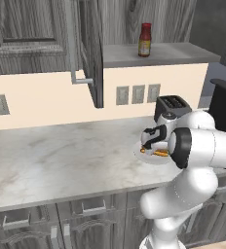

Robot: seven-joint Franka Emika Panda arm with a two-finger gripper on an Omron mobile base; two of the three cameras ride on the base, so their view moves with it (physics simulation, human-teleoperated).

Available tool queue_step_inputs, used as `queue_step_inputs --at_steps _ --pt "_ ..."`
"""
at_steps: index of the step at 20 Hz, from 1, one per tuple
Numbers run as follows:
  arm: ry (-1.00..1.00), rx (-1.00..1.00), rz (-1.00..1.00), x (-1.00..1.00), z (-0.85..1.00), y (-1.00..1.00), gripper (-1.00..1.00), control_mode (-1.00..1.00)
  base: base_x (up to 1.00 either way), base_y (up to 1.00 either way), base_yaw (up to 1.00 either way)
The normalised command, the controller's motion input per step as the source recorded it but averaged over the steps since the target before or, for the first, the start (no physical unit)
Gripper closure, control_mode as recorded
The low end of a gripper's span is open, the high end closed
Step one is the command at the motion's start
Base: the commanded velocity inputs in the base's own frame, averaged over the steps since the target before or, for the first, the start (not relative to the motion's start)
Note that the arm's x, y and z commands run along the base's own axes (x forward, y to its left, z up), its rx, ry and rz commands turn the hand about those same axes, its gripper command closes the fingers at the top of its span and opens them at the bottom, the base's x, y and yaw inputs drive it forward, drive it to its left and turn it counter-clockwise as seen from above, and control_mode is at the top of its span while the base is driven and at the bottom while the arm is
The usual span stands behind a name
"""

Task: Move the hot dog bun to the plate on the dining table and place the condiment next to that plate. Then navigate to the fridge and take the sausage and place it on the plate as well.

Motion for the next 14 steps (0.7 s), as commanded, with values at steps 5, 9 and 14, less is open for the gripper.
queue_step_inputs --at_steps 5,9,14 --pt "0.0 0.0 0.03 0.09 -0.35 -0.01 -1.0 -1.0 0.0 0.0 0.0" --pt "0.0 0.0 0.05 0.21 -0.37 0.0 -1.0 -1.0 0.0 0.0 0.0" --pt "0.0 -0.02 0.04 0.3 -0.38 0.0 1.0 -1.0 0.0 0.0 0.0"
